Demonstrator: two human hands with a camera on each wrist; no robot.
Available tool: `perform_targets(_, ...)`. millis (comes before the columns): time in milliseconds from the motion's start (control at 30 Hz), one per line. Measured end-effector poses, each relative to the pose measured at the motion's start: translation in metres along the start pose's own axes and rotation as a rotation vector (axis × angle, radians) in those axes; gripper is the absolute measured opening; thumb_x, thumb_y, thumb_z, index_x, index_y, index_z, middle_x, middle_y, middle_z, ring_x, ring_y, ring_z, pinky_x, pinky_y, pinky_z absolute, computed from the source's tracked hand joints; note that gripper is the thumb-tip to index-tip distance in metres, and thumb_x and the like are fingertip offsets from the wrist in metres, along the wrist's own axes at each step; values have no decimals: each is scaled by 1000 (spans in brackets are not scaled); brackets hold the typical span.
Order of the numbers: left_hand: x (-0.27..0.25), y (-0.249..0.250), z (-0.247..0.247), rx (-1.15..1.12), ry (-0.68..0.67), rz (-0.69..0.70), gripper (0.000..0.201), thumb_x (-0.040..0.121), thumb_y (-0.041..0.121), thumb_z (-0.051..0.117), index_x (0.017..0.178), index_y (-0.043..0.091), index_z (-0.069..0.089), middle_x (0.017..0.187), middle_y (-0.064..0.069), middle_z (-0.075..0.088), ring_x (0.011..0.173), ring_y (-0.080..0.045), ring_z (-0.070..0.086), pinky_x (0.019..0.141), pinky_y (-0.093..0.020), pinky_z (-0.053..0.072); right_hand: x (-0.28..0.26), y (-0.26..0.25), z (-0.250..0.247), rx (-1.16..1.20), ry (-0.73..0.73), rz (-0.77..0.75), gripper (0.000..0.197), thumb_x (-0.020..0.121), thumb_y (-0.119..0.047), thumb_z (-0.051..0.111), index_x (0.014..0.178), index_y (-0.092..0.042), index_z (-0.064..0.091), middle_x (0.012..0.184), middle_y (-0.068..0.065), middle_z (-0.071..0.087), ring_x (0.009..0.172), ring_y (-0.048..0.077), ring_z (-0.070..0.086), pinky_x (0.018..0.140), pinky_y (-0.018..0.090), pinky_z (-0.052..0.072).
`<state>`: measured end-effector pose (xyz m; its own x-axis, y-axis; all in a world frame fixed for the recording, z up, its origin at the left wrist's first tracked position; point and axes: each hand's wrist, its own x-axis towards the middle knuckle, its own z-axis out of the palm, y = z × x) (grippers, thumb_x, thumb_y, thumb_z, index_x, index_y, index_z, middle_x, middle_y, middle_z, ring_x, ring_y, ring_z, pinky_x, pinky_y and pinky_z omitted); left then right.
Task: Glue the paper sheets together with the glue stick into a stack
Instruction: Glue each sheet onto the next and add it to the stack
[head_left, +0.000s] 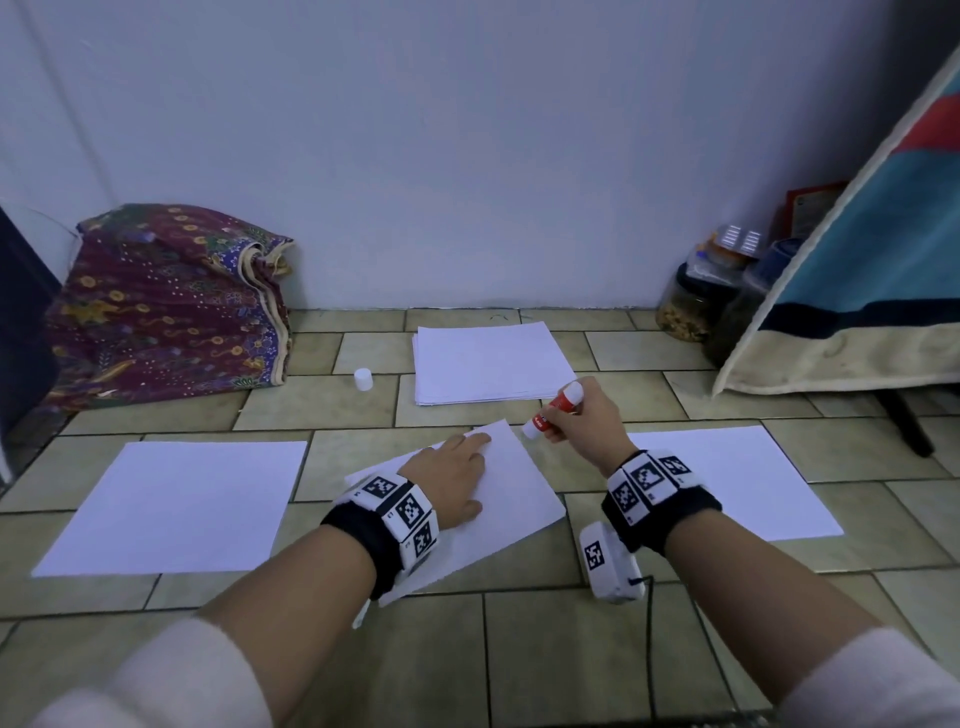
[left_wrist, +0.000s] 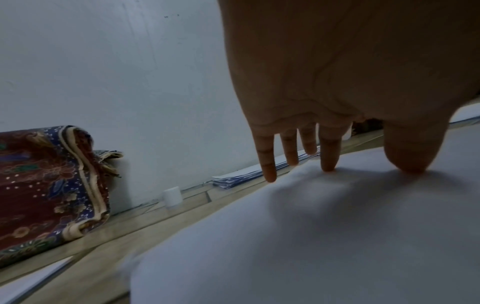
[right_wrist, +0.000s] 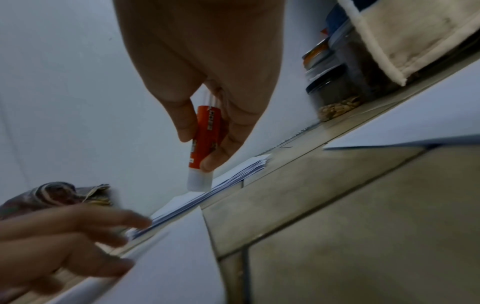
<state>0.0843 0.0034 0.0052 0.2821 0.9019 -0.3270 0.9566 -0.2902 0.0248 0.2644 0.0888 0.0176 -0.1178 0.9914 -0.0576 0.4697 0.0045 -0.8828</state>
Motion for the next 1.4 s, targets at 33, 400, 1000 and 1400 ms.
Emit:
perform_targets(33,2,-1,1,-30,-10,-9,58,95,32,48,144,6,30,160,-3,6,143,-21,18,108,-41,35,0,-3,5,-32,-11,-7,22,87,-14,65,95,-13,45,94,13,62,77,30,67,73,40,57)
perform_targets(400,7,7,1,-189,-2,-131,60,90,29,58,138,6,32,138,-10,37,124,-25,40,98,-41,44,8,-22,45,-354,-243,-233,18,91,2,47,99,-10,37,80,3,60,77,23,57,67,25,45)
perform_targets(1000,9,1,-7,-116,-64,-9,64,91,27,57,147,26,27,141,-7,32,133,-24,30,105,-40,38,-37,5,-23,-519,-552,-326,29,86,-8,64,100,-19,41,101,5,68,93,23,62,81,39,53)
perform_targets(1400,-3,7,1,-76,54,-20,66,92,46,54,142,11,29,152,-5,17,135,-22,25,100,-39,41,-10,28,-27,348,-43,149,20,89,-3,63,103,0,49,86,24,61,49,17,63,48,26,54)
